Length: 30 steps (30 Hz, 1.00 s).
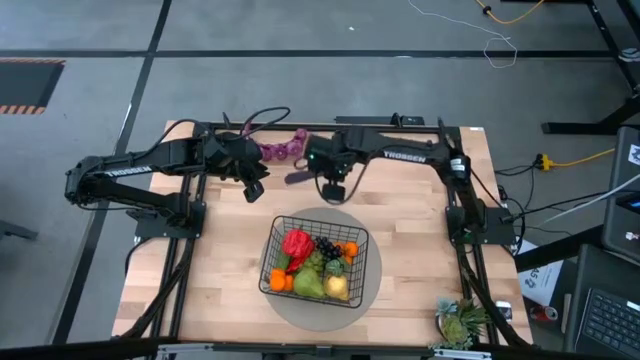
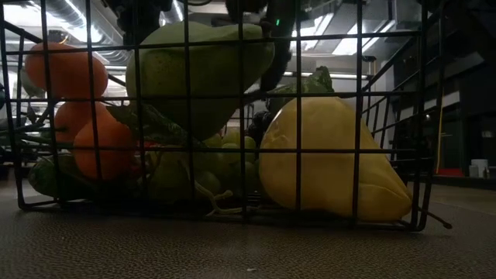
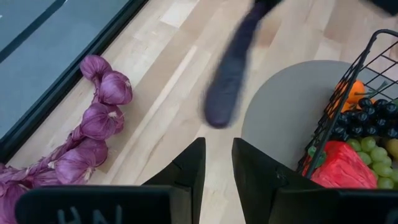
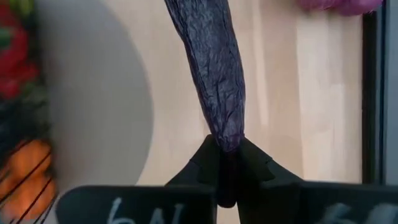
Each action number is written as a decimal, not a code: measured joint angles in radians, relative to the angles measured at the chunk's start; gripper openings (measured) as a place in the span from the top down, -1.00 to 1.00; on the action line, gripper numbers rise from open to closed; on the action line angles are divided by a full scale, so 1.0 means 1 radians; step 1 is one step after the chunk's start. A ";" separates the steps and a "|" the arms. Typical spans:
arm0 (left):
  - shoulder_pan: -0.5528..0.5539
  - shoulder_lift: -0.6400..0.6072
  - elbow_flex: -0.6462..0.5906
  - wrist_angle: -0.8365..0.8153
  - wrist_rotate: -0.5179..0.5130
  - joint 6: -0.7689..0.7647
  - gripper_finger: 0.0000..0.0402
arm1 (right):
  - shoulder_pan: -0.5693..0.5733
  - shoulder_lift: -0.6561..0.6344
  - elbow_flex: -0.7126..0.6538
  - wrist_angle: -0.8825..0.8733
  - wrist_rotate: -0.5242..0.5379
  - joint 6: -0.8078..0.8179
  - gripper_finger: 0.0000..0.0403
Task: Build produce basket
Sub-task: Put the purple eggplant into the black wire basket
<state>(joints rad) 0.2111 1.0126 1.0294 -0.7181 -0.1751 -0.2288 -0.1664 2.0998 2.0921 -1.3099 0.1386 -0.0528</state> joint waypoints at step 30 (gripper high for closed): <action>0.000 0.000 0.000 0.000 -0.052 0.004 0.63 | 0.441 -0.002 0.135 -0.081 0.025 0.329 0.69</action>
<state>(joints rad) 0.2109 1.0126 1.0298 -0.7177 -0.2276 -0.2253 0.2742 2.0983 2.2276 -1.3906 0.1635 0.2764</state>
